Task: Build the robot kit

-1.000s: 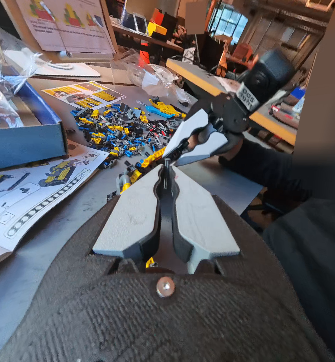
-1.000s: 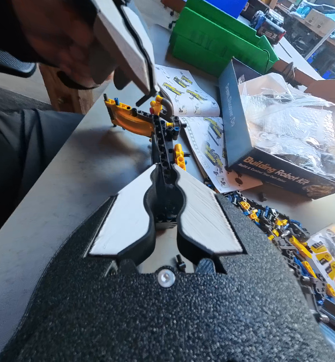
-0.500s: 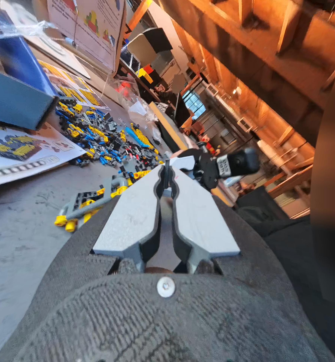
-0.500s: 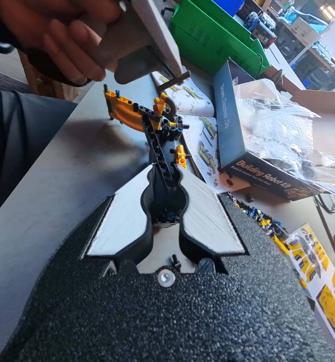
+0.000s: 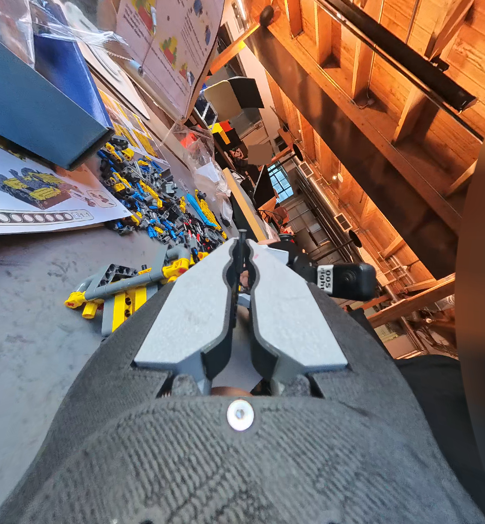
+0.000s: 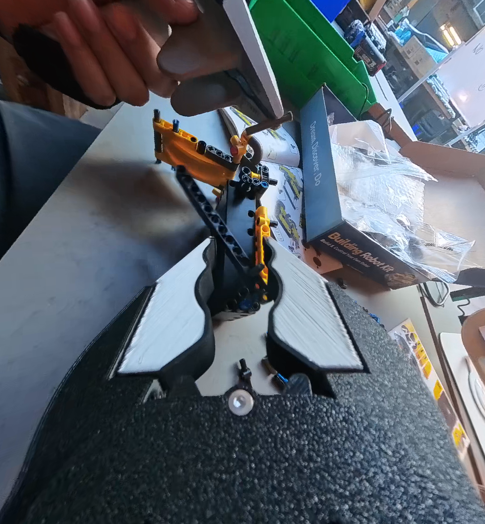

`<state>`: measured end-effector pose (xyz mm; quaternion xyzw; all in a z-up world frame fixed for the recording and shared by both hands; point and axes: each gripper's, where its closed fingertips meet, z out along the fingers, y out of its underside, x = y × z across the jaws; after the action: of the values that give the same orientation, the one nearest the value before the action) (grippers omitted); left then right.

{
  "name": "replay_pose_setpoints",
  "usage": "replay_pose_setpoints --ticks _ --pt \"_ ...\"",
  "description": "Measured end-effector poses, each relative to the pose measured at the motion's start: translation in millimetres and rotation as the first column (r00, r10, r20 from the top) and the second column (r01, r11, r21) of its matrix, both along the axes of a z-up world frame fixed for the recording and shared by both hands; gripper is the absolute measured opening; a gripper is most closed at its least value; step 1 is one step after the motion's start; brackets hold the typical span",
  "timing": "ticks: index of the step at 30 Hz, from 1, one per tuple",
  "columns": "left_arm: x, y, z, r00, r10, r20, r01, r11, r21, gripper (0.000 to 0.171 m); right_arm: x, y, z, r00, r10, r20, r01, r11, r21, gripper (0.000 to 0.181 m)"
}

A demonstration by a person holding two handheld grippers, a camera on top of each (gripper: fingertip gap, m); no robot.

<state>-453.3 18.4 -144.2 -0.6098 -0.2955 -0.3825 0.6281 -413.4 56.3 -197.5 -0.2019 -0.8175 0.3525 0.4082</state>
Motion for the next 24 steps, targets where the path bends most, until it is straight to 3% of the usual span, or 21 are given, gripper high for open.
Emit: replay_pose_setpoints --ticks 10,24 --pt "0 -1 14 0.995 -0.023 0.094 0.016 0.998 0.069 0.0 8 0 2 1.0 0.013 -0.002 -0.013 1.0 0.027 0.045" --pt "-6 1 9 0.994 -0.023 0.102 0.016 0.998 0.068 0.0 12 16 -2 1.0 -0.011 0.019 0.01 0.999 0.045 0.047"
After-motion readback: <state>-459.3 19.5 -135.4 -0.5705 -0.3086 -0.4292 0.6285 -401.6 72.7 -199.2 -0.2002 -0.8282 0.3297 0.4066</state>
